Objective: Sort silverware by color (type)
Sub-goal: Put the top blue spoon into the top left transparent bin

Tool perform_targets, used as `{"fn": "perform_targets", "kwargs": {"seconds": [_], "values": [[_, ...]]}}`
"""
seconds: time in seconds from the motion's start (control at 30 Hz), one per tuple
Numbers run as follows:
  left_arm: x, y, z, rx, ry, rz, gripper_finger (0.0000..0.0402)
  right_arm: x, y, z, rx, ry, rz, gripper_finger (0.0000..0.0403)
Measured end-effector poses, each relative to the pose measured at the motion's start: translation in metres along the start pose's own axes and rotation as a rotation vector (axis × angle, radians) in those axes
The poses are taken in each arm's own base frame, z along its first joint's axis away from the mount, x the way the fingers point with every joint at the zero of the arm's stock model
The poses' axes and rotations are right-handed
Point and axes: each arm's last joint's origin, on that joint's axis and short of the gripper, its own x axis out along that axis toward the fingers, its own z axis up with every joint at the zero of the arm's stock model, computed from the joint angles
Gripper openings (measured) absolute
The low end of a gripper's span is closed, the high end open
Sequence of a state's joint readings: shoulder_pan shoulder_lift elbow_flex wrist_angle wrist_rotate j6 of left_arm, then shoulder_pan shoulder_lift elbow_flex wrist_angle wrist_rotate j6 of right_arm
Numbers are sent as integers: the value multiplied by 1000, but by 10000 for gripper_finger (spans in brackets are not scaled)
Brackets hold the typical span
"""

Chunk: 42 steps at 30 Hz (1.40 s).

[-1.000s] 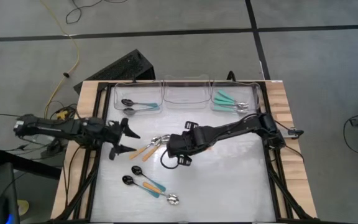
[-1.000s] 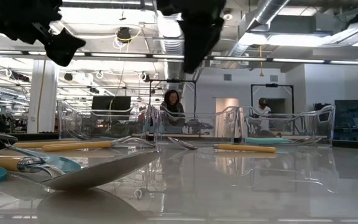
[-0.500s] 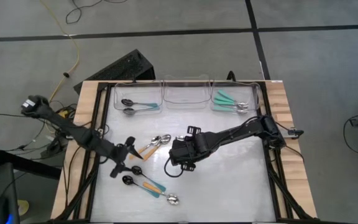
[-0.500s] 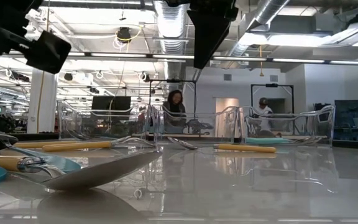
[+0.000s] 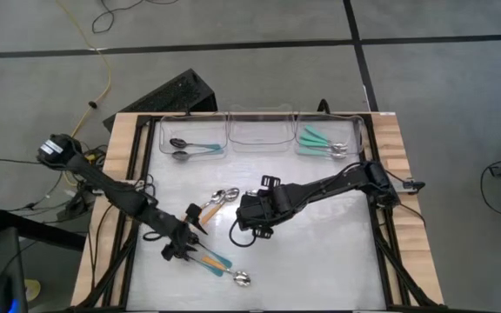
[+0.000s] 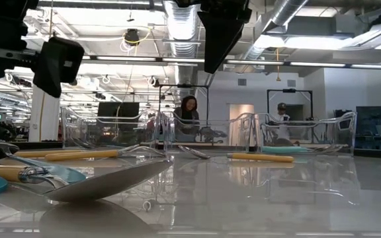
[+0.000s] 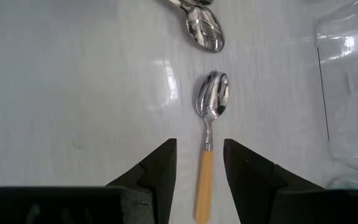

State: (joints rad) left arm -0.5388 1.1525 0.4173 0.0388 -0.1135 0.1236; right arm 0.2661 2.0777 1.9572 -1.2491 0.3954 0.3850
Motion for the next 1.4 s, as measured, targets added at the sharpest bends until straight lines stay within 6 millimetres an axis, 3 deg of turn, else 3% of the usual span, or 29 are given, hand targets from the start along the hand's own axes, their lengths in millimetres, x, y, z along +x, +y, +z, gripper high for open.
{"fn": "perform_targets", "kwargs": {"seconds": [0.17, 0.43, 0.83, 1.4], "values": [[13, -1, 5, 20, 104, -33, 277, 0, 0, 0, 1, -2, 1, 158], [35, -6, -11, 24, 243, -93, 277, 0, 0, 0, 2, -4, 2, 158], [38, 3, -17, 3, 291, -22, 269, 0, 0, 1, 3, -8, 3, 158], [39, 16, -20, -41, 302, -21, 69, 0, 1, 3, 9, -28, 12, 158]]}}
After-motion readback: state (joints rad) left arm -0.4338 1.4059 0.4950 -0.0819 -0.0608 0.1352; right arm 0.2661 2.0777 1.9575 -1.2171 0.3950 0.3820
